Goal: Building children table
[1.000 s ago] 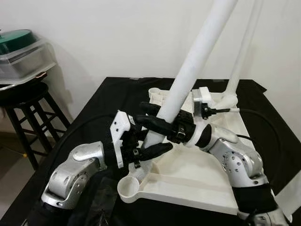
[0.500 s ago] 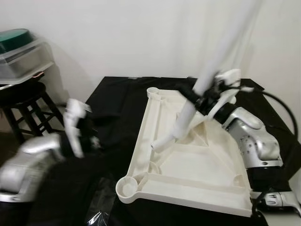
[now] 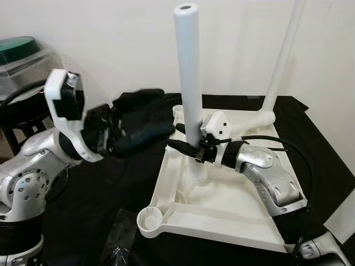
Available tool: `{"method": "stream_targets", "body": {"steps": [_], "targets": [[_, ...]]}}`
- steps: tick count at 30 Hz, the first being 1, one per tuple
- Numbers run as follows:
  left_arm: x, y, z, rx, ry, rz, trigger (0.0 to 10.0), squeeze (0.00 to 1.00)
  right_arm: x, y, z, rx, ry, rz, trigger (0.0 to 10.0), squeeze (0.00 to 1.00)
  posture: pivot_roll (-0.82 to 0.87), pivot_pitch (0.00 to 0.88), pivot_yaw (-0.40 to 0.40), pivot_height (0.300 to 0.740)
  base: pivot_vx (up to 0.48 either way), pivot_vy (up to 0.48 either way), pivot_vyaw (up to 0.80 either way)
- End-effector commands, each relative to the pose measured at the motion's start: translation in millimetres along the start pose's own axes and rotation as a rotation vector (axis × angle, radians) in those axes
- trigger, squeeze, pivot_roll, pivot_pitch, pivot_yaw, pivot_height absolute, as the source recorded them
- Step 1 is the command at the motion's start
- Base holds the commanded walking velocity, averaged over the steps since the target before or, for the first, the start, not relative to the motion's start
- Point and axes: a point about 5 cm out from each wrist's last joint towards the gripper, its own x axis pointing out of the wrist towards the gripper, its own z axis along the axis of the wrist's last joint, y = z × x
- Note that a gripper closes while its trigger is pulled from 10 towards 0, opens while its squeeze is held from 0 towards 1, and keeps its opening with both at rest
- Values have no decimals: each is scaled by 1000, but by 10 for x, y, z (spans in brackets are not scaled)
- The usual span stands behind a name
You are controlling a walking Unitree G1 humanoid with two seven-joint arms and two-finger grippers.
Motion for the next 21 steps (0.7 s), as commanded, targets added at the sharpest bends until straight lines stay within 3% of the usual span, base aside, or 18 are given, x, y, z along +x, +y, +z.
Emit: {"method": "stream_targets", "body": {"steps": [1, 5, 8, 16, 21], "targets": [[-2, 36, -88, -9, 40, 34, 10000, 0, 20, 18, -45, -28, 39, 12, 0, 0, 11, 0, 15, 740, 0, 0, 0], [18, 95, -108, 2, 39, 85, 10000, 0, 19, 24, -41, -44, 44, 15, 0, 0, 10, 0, 15, 740, 0, 0, 0], [51, 277, -108, 41, 21, 233, 10000, 0, 31, 17, 9, -55, 22, 4, 0, 0, 10, 0, 17, 740, 0, 0, 0], [3, 372, -72, 53, -1, 321, 10000, 0, 30, -104, 83, -33, -30, -79, 0, 0, 13, 0, 18, 740, 0, 0, 0], [68, 352, -31, 46, -59, 290, 10000, 0, 43, -72, 58, -57, -11, -57, 0, 0, 14, 0, 16, 740, 0, 0, 0]]}}
